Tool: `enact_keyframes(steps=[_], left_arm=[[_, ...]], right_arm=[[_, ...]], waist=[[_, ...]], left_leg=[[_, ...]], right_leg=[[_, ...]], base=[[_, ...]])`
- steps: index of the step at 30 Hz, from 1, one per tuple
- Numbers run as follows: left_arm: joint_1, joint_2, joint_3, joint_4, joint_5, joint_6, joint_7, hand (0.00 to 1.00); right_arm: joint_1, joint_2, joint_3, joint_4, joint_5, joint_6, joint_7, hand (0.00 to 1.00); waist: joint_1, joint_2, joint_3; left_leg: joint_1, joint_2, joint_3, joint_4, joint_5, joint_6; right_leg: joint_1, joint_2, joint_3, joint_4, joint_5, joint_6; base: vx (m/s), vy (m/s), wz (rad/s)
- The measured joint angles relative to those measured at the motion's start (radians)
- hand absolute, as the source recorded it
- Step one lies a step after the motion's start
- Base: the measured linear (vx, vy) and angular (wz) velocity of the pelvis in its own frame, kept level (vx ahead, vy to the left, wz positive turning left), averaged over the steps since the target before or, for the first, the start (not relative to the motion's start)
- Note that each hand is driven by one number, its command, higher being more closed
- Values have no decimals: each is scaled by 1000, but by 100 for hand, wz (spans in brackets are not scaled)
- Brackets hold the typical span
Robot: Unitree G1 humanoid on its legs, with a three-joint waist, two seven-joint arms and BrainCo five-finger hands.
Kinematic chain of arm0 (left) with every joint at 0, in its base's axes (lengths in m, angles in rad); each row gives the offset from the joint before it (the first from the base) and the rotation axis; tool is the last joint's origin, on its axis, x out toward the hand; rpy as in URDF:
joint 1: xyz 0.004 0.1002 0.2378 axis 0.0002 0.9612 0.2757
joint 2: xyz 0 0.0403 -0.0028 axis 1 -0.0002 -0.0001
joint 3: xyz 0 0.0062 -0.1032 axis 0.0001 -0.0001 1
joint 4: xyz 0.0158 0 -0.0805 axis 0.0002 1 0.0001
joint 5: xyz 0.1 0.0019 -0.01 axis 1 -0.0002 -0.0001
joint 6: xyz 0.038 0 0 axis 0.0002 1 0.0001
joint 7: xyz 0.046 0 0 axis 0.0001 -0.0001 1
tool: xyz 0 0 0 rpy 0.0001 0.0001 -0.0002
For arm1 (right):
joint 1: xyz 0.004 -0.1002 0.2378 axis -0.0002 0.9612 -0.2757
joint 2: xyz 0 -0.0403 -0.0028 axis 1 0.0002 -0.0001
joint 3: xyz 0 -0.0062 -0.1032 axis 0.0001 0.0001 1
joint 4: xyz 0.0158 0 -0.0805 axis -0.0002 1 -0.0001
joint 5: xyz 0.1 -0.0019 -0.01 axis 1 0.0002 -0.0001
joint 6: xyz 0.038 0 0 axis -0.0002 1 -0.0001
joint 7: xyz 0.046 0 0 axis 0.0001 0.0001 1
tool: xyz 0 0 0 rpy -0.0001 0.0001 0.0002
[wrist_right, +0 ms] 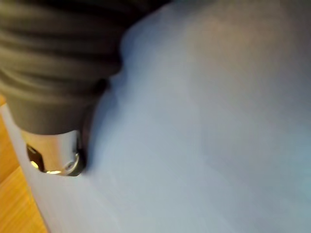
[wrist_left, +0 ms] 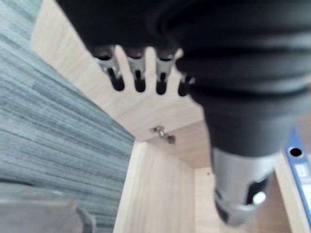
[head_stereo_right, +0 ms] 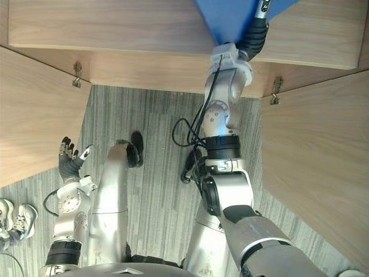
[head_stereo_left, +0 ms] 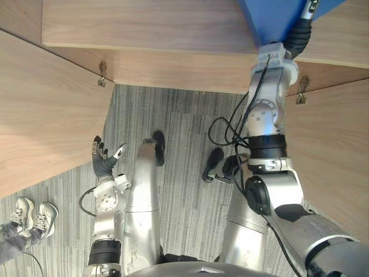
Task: Walk over to the cabinet, pick up the folder, carry it to the office cabinet, place the folder inside the office cabinet, then close the office cabinet door
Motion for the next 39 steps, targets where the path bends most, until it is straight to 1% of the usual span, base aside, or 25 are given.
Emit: enact_keyframes(steps=[2,3,4,6,8,10,15,16,19,21,22,25,27,30,32,35,39], left_arm=[[-5,5,0,2,-1,-1,2,0],[-8,11,0,4,-2,-2,8,0],[-9,12,-1,5,-4,-2,9,0],[-9,12,-1,5,-17,-4,10,0],[-9,12,-8,7,-19,-4,12,0],[-9,12,-11,7,-19,-6,16,0],[-9,14,-29,6,-20,-13,17,0],[-9,14,-32,6,-20,-13,17,0],[-9,16,-33,6,-27,-15,17,0],[-9,18,-33,6,-41,-17,16,0],[-7,19,-33,6,-41,-17,16,0],[-7,22,-33,5,-53,-17,12,0],[-7,33,-32,5,-61,-17,12,0],[-7,59,-29,3,-79,-17,9,0],[-7,59,-29,3,-80,-17,7,0],[-7,59,-29,-4,-80,-17,7,0],[-7,59,-29,-7,-80,-18,7,0]], right_arm=[[-26,-1,-22,1,31,-13,-4,100],[-40,-3,-31,1,48,-36,-5,100],[-55,-7,-48,1,58,-48,-9,100],[-78,-20,-62,1,79,-61,-37,100],[-96,-30,-91,7,85,-69,-50,100],[-113,-34,-104,17,97,-87,-69,100],[-149,-69,-117,30,116,-95,-91,100],[-156,-71,-124,32,117,-95,-92,0],[-159,-115,-117,46,134,-94,-100,0],[-177,-148,-105,81,160,-91,-97,0],[-186,-173,-87,109,174,-84,-89,0],[-187,-202,-64,124,196,-68,-67,0],[-199,-221,-42,154,196,-64,-46,0],[-220,-234,-24,185,196,-59,-30,0],[-221,-245,-3,198,197,-44,1,0],[-229,-252,25,230,195,-41,27,0],[-234,-255,33,242,195,-27,39,0]], waist=[[2,-1,-1],[3,-8,-2],[3,-8,-1],[4,-9,-1],[5,-10,0],[6,-11,0],[5,-12,0],[5,-12,0],[9,-20,0],[5,-27,-1],[4,-32,-2],[1,-43,0],[-2,-44,0],[-11,-44,0],[-19,-44,0],[-25,-45,-1],[-28,-45,-1]], left_leg=[[-12,-10,-11,-23,18,-9],[-20,-16,-14,-39,32,-10],[-26,-23,-19,-54,44,-12],[-34,-28,-31,-74,62,-18],[-35,-32,-36,-92,72,-23],[-35,-32,-41,-108,82,-29],[-34,-46,-54,-172,122,-41],[-35,-47,-57,-179,127,-43],[-35,-54,-63,-197,138,-46],[-35,-55,-63,-207,143,-46],[-36,-55,-62,-208,143,-46],[-38,-55,-62,-209,143,-45],[-38,-55,-62,-210,143,-45],[-36,-54,-62,-214,144,-46],[-34,-54,-62,-221,147,-47],[-30,-51,-61,-223,148,-47],[-27,-45,-61,-231,152,-48]], right_leg=[[-8,-7,-15,-10,2,-3],[-18,-13,-22,-14,3,-5],[-23,-17,-29,-20,6,-11],[-24,-18,-44,-33,13,-22],[-24,-19,-51,-40,13,-23],[-24,-19,-60,-49,16,-26],[-26,-29,-85,-76,17,-28],[-26,-31,-90,-77,19,-32],[-27,-34,-97,-83,20,-33],[-27,-35,-99,-91,21,-34],[-27,-35,-99,-94,21,-34],[-28,-35,-100,-96,21,-34],[-27,-35,-100,-98,23,-39],[-27,-34,-100,-101,25,-41],[-26,-33,-101,-105,26,-42],[-24,-30,-101,-107,28,-43],[-20,-23,-103,-119,35,-43]], base=[[-31,-29,24],[-23,-23,24],[-21,-21,22],[-16,-10,15],[-25,-11,14],[-25,-6,8],[-25,-8,16],[-11,-3,18],[-14,11,11],[-18,33,4],[-21,43,0],[-18,47,0],[-11,37,0],[-12,37,0],[-15,37,1],[-9,20,-2],[-17,31,-4]])
